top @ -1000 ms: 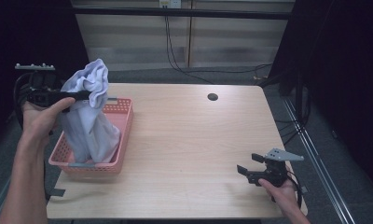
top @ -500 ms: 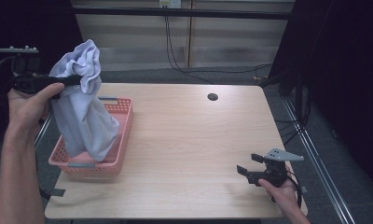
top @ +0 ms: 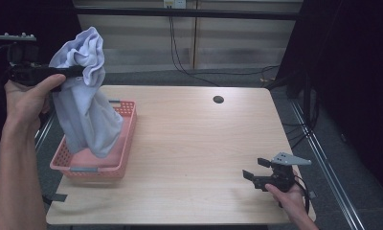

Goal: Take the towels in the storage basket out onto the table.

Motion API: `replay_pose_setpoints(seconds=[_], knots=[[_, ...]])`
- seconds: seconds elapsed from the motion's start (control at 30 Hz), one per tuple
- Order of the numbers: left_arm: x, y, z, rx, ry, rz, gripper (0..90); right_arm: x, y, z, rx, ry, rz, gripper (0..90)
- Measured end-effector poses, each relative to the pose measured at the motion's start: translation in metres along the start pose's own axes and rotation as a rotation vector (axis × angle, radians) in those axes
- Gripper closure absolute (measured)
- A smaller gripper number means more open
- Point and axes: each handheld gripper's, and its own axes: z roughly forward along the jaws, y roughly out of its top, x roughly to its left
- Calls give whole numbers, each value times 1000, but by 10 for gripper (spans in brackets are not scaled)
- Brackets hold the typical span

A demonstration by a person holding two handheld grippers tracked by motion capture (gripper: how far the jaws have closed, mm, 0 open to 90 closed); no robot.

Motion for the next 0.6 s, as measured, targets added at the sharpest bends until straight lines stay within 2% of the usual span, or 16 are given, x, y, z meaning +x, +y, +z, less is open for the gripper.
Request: replay_pose_setpoints(seconds=[0.23, 0.3, 0.6], knots=[[-14, 13, -4, -24, -4, 20, 662, 0, 0, -1, 3, 9, -5, 163], [-21, 16, 0, -19, -16, 38, 662, 0, 0, 0, 7, 9, -3, 163], [-42, 28, 16, -31, -65, 70, 662, 0, 0, 0, 6, 10, -5, 162]])
